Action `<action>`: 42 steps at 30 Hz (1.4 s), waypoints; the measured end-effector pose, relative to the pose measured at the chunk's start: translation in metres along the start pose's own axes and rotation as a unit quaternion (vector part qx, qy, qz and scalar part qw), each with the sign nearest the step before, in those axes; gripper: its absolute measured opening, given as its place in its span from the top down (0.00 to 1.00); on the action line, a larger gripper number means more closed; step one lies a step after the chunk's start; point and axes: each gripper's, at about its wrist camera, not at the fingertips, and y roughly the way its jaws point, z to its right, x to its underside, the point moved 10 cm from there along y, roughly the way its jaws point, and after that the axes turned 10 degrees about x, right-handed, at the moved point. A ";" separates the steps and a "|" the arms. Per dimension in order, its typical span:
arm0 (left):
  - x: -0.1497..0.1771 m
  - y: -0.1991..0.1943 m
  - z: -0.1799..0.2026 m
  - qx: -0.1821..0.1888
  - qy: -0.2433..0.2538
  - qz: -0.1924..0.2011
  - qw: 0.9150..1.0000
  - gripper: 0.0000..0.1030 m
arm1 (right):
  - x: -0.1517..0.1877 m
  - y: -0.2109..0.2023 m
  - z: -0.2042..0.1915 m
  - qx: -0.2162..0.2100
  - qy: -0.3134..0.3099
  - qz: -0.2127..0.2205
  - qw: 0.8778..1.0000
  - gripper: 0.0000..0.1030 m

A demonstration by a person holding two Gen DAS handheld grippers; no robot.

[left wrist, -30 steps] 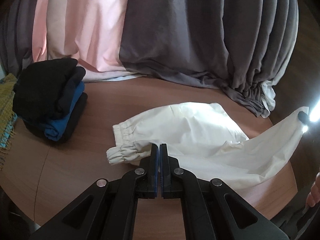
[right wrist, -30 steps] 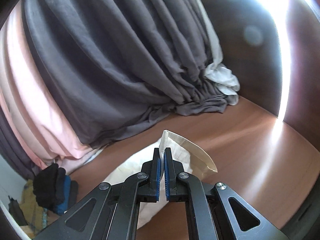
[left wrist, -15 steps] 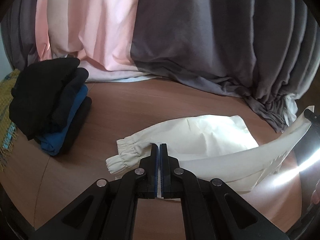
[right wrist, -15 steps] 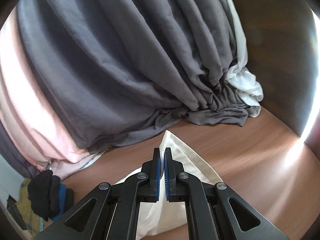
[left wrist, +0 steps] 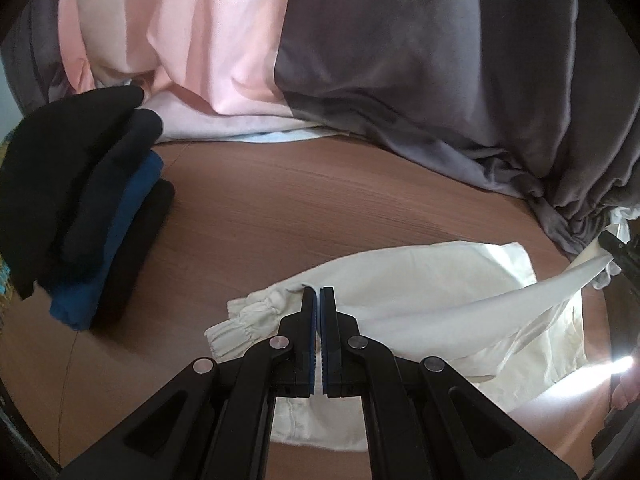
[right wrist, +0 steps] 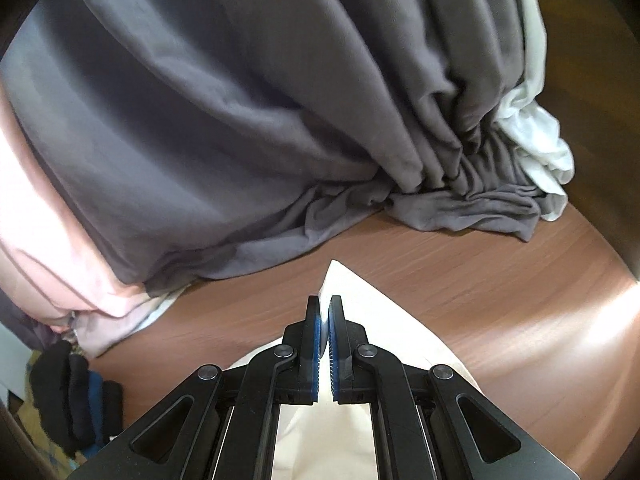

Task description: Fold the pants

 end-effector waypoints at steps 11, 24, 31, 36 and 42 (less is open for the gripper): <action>-0.019 0.060 -0.011 -0.013 -0.010 -0.044 0.999 0.96 | 0.001 0.080 -0.010 0.021 -0.006 -0.050 0.999 0.96; -0.037 0.075 -0.017 -0.040 0.024 -0.029 0.998 0.53 | 0.004 0.122 -0.026 0.047 -0.054 -0.071 0.995 0.60; -0.057 0.050 -0.006 -0.031 0.149 0.011 0.988 0.45 | -0.005 0.086 -0.039 0.037 -0.153 -0.018 0.987 0.58; -0.050 0.066 0.011 0.004 0.226 -0.026 0.974 0.48 | 0.026 0.077 -0.078 -0.026 -0.262 -0.049 0.963 0.54; -0.031 0.098 0.015 0.016 0.240 -0.074 0.968 0.52 | 0.089 0.082 -0.124 -0.093 -0.355 -0.085 0.926 0.54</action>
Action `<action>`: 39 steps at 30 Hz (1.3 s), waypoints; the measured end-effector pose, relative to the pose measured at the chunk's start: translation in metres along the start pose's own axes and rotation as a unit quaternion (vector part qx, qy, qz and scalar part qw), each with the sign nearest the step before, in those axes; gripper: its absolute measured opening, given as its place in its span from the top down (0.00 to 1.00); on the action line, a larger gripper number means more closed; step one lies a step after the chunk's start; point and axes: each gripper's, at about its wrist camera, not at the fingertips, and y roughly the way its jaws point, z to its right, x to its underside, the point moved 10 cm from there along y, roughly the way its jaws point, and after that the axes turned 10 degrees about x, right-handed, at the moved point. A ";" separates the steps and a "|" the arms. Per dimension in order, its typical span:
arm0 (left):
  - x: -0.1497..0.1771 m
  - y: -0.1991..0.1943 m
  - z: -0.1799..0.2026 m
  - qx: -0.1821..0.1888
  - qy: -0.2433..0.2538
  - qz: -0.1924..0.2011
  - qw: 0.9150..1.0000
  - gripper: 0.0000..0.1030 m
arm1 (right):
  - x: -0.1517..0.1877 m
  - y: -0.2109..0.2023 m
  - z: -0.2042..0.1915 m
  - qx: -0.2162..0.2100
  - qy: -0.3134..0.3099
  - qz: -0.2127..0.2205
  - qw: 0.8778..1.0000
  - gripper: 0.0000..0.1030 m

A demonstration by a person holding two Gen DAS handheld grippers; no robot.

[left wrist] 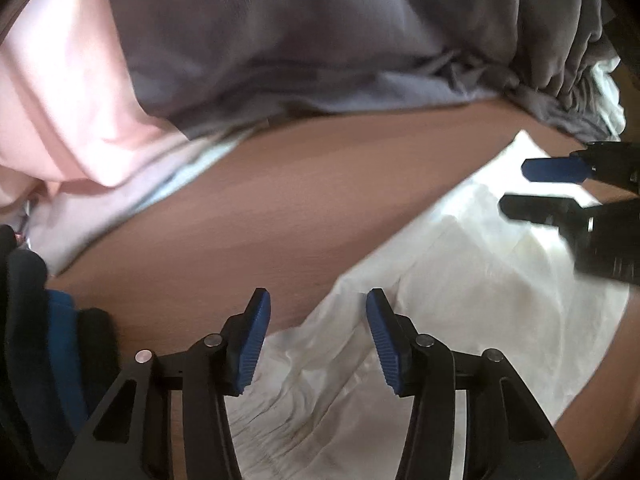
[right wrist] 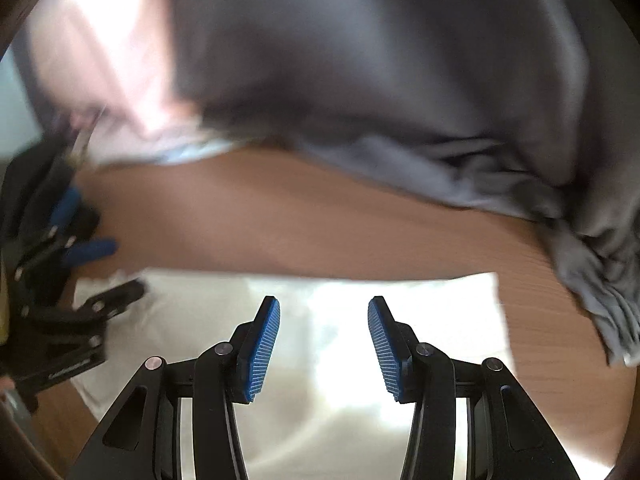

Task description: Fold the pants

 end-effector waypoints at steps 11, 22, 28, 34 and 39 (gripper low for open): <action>0.021 0.021 -0.008 0.004 -0.026 -0.020 0.999 0.52 | 0.043 0.044 0.021 0.034 0.028 -0.069 0.997 0.54; 0.014 -0.066 0.065 -0.001 -0.021 0.093 0.995 0.41 | 0.078 -0.078 0.108 0.050 0.203 0.069 0.975 0.52; 0.025 -0.073 0.105 0.003 -0.020 0.103 0.994 0.34 | 0.125 -0.096 0.146 0.044 0.260 0.047 0.963 0.52; 0.046 -0.053 0.117 -0.007 -0.022 0.065 0.998 0.34 | 0.166 -0.090 0.170 0.057 0.303 0.022 0.951 0.52; 0.052 -0.046 0.115 -0.016 -0.022 0.052 0.998 0.34 | 0.173 -0.075 0.166 0.036 0.312 0.009 0.949 0.52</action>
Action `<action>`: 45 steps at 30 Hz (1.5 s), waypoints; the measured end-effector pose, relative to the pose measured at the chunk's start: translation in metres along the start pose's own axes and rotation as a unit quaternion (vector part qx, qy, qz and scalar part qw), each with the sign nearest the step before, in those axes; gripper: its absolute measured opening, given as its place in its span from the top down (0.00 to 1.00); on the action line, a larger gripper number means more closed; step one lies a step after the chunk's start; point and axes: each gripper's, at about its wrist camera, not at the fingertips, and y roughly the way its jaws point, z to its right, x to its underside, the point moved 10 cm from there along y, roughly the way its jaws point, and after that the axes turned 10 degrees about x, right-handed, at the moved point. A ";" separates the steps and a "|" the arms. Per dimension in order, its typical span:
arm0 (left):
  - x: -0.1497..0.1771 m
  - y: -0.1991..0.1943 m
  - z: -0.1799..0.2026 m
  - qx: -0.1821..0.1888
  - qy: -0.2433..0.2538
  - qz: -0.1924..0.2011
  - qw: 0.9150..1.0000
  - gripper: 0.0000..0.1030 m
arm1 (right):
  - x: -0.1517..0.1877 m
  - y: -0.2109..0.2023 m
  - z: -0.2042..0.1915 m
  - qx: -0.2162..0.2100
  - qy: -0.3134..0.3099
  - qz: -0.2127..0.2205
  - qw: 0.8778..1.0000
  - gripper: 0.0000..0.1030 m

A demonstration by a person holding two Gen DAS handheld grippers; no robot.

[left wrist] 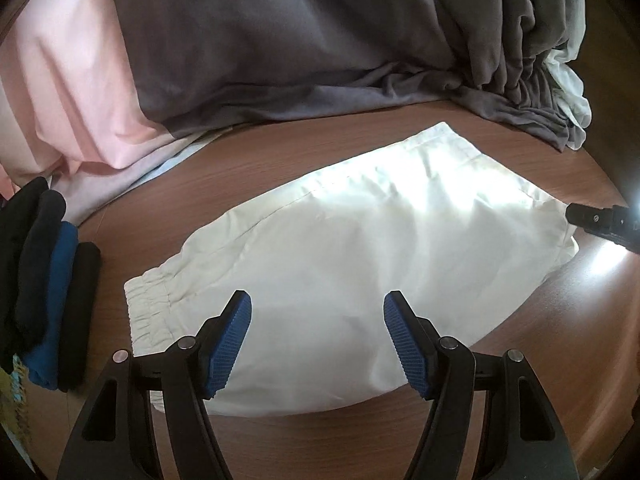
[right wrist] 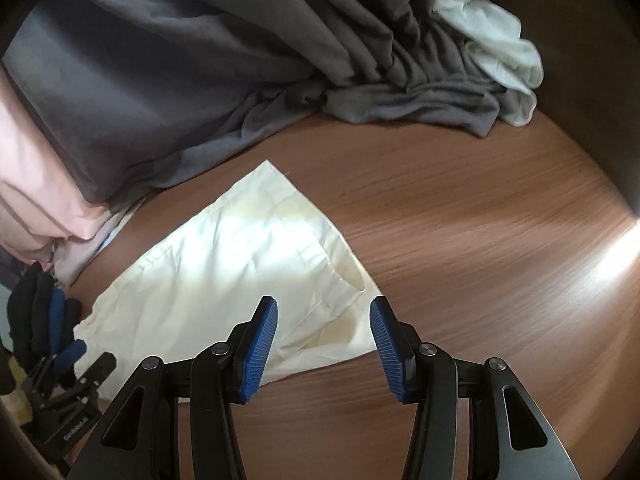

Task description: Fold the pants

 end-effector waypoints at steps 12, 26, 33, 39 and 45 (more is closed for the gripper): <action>0.013 0.022 -0.008 -0.014 -0.003 -0.030 0.999 0.32 | 0.000 0.025 -0.004 0.021 -0.019 -0.015 0.999 0.92; 0.021 0.029 -0.008 -0.011 -0.008 -0.044 0.999 0.28 | 0.004 -0.009 0.011 0.064 -0.037 0.002 0.997 0.94; 0.029 0.035 -0.012 -0.009 -0.017 -0.054 0.998 0.26 | 0.018 0.005 0.018 0.089 -0.045 -0.022 0.995 0.94; 0.032 0.034 -0.011 -0.009 -0.017 -0.055 0.998 0.25 | 0.024 0.007 0.022 0.106 -0.041 -0.035 0.993 0.82; 0.019 -0.005 -0.016 0.006 -0.045 -0.004 0.999 0.25 | 0.014 -0.029 0.025 0.147 -0.059 0.025 0.987 0.58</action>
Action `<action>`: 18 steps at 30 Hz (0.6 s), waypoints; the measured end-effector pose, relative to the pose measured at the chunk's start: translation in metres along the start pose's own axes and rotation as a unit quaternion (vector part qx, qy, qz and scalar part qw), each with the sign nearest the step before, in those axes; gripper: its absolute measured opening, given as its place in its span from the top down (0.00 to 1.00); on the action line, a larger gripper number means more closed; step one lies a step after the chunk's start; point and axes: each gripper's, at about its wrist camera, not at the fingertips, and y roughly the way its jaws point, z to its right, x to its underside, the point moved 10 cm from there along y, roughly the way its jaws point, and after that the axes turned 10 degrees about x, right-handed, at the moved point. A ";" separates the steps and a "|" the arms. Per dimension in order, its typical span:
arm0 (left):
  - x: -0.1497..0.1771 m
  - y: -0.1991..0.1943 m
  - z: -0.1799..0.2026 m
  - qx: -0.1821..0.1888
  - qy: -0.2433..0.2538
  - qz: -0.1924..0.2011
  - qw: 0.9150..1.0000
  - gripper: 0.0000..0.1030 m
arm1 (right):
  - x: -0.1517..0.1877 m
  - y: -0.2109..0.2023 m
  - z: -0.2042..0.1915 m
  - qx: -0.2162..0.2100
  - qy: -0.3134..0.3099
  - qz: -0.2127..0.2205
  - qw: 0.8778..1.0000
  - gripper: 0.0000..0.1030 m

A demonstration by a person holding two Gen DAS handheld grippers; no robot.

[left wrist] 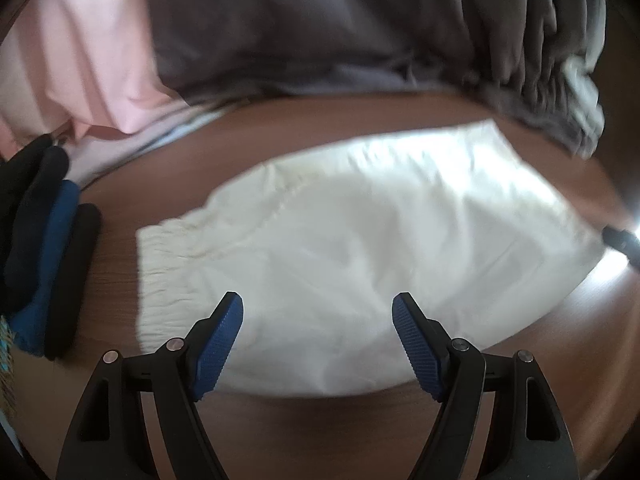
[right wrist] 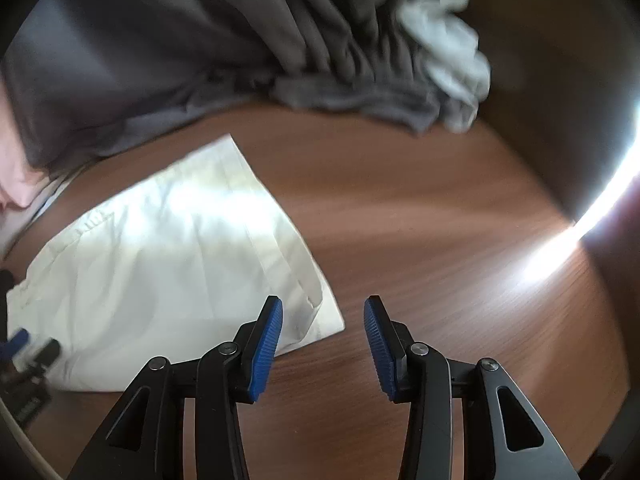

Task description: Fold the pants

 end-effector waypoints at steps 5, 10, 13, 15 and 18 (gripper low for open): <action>-0.003 -0.041 -0.025 0.002 -0.035 0.044 0.998 0.26 | -0.015 -0.039 -0.032 -0.046 -0.042 0.042 0.997 0.58; 0.004 -0.062 -0.061 -0.011 -0.060 0.058 0.996 0.35 | -0.020 -0.074 -0.087 -0.117 -0.083 0.061 0.988 0.58; 0.014 -0.071 -0.083 -0.009 -0.076 0.061 0.995 0.40 | -0.017 -0.092 -0.125 -0.151 -0.109 0.069 0.980 0.58; 0.020 -0.075 -0.096 0.010 -0.091 0.063 0.994 0.46 | -0.013 -0.101 -0.147 -0.171 -0.120 0.072 0.975 0.58; 0.025 -0.080 -0.110 0.032 -0.103 0.068 0.992 0.48 | -0.007 -0.116 -0.181 -0.187 -0.146 0.085 0.968 0.58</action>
